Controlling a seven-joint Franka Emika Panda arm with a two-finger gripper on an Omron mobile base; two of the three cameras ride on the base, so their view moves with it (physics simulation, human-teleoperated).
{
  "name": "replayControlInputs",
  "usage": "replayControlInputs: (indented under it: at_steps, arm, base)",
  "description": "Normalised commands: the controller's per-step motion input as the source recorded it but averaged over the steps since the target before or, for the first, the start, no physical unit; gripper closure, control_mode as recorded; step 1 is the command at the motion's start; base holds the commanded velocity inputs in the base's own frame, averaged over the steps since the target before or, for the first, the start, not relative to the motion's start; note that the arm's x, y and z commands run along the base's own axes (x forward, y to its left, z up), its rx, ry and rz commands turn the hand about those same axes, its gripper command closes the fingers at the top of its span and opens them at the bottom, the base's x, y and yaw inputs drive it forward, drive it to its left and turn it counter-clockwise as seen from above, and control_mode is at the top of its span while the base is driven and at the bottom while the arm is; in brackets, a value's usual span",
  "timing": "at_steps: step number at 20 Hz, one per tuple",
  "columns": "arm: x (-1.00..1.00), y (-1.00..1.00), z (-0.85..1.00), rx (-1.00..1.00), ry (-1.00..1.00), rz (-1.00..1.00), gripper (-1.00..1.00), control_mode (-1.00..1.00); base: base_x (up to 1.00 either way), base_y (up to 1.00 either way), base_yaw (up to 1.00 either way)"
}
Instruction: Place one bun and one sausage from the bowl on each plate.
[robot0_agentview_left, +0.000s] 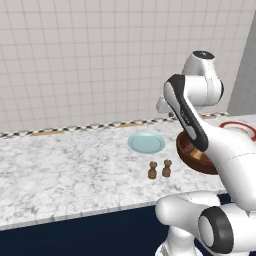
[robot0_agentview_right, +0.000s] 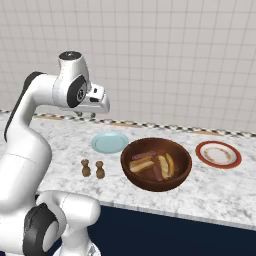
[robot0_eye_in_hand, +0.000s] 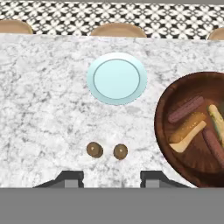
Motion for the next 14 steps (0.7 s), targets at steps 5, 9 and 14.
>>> replayControlInputs:
  at_steps: [5, 9, 14]
  arm:
    - [0.09, -0.66, -0.06, 0.00, 0.01, 0.04, -1.00, -1.00]
    - [0.08, -1.00, -0.25, 0.07, 0.08, 0.03, -1.00, -1.00]
    - [0.06, -0.84, -0.58, 0.18, 0.32, -0.24, -1.00, -1.00]
  base:
    - [0.00, 0.00, 0.00]
    - [0.00, 0.00, 0.00]
    - [0.00, 0.00, 0.00]
